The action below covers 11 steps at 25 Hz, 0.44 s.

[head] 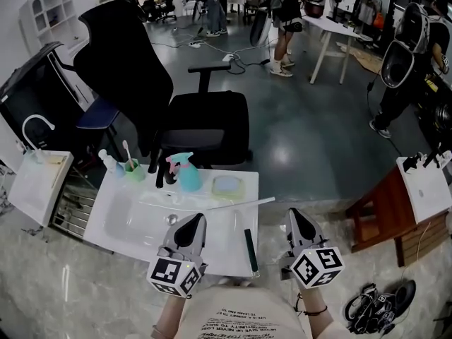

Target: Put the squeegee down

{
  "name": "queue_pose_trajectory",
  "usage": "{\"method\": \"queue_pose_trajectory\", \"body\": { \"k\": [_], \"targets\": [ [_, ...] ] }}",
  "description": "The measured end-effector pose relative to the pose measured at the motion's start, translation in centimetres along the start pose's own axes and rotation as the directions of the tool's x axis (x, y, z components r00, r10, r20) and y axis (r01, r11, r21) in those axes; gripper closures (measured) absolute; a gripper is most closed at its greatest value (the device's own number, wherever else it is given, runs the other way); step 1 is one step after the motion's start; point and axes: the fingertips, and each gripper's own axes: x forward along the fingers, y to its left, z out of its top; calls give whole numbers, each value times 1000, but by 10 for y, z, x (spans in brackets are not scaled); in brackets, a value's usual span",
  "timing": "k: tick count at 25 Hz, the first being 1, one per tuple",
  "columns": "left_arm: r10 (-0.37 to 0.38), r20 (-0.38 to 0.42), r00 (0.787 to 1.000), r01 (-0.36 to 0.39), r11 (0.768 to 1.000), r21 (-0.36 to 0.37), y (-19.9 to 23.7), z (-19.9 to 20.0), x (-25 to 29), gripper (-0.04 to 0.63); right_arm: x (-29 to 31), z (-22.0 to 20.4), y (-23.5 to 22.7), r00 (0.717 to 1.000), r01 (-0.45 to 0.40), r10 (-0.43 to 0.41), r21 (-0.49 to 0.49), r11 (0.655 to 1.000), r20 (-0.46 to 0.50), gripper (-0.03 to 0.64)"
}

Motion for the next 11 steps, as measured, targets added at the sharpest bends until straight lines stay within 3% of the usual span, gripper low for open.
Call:
{"method": "queue_pose_trajectory", "body": {
  "k": [11],
  "targets": [
    [25,-8,1000,-25,1000,5,-1,-5,-6,573,-3,-3,-7,1000,8,-8,7,1000,2,614]
  ]
}}
